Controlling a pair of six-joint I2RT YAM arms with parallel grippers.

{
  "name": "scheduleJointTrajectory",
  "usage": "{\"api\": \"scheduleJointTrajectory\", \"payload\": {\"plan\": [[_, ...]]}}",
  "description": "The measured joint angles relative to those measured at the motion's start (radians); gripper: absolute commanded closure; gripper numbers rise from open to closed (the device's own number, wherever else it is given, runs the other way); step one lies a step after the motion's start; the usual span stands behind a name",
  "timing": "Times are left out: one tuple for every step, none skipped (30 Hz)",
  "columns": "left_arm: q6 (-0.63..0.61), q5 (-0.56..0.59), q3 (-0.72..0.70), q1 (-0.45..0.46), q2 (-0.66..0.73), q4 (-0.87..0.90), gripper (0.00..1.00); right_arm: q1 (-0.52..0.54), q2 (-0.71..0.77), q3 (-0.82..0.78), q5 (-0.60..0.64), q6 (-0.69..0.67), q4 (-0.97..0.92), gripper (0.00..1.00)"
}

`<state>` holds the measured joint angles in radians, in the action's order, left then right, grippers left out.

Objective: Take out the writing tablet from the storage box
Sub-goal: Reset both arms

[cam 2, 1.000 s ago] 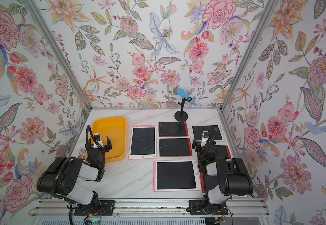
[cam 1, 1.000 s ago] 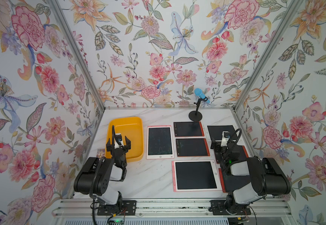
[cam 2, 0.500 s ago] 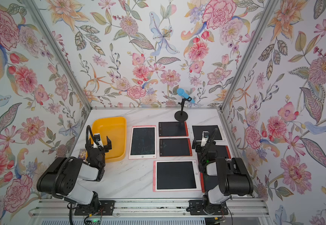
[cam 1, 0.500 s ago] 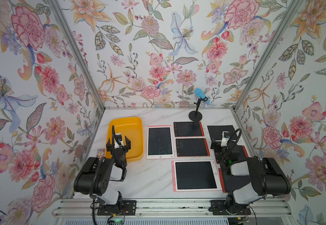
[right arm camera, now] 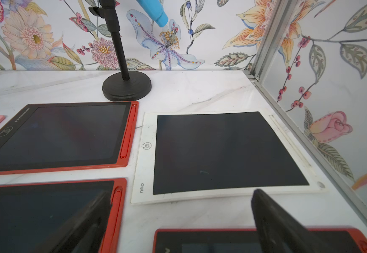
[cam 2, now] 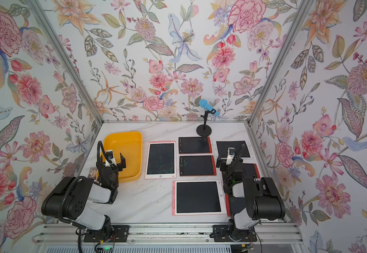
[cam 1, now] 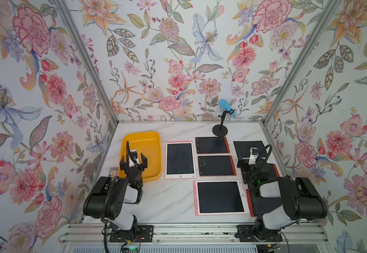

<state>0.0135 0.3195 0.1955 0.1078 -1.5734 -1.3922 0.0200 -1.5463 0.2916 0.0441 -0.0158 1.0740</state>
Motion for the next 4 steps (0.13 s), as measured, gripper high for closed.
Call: {"api": "scheduleJointTrajectory", "payload": {"plan": [[0.000, -0.001, 0.000, 0.000, 0.000, 0.000, 0.01, 0.000, 0.000, 0.000, 0.000, 0.000, 0.000, 0.00], [0.000, -0.001, 0.000, 0.000, 0.000, 0.001, 0.01, 0.000, 0.000, 0.000, 0.000, 0.000, 0.000, 0.00], [0.000, -0.002, 0.000, -0.001, 0.000, 0.001, 0.01, 0.000, 0.000, 0.000, 0.000, 0.000, 0.000, 0.00], [0.001, -0.008, 0.000, -0.005, 0.000, 0.001, 0.01, 0.000, 0.000, 0.000, 0.000, 0.000, 0.000, 0.00]]}}
